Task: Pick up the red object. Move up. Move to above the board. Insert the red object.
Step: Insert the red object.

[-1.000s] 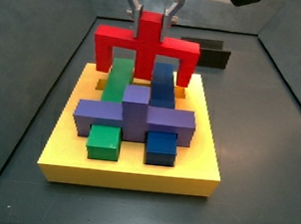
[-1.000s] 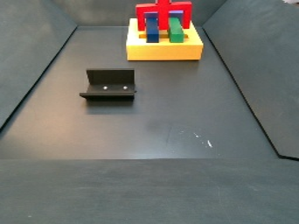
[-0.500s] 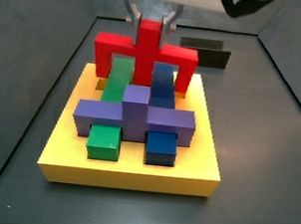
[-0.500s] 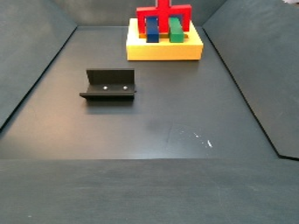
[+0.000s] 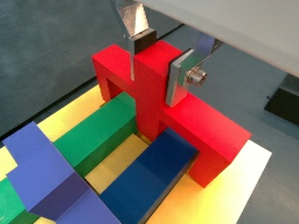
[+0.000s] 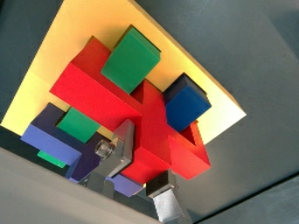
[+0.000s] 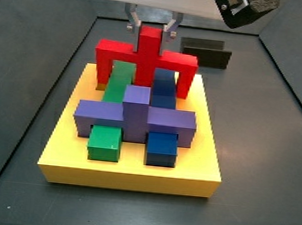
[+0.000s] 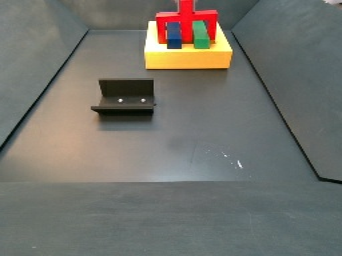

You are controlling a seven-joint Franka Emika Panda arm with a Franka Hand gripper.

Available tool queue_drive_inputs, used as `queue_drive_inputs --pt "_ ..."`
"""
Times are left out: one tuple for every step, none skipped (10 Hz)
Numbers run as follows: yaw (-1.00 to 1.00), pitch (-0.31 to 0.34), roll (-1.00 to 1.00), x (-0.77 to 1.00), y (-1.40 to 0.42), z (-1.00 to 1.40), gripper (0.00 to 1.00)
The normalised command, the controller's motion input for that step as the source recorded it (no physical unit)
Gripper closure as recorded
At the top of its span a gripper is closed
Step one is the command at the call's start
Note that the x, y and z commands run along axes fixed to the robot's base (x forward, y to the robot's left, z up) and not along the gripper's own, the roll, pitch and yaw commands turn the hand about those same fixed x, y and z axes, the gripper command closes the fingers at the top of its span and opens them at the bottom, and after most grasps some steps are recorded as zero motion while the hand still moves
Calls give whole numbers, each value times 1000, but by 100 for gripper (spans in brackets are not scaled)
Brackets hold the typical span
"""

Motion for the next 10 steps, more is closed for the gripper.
queue_drive_inputs --pt "154 -100 49 -74 0 0 100" --pt "166 -96 59 -14 -9 -46 100" --pt "94 -31 69 11 -26 -186 100" --pt "37 -14 83 51 -43 -323 100" --pt "3 -17 80 0 -69 -426 100" --pt "0 -33 37 0 -89 -417 100" --pt "0 -20 63 23 -69 -417 100" --pt "0 -47 104 114 -37 -586 100" --pt "-54 0 64 494 0 -549 100" --pt "-194 27 93 383 -40 -326 100"
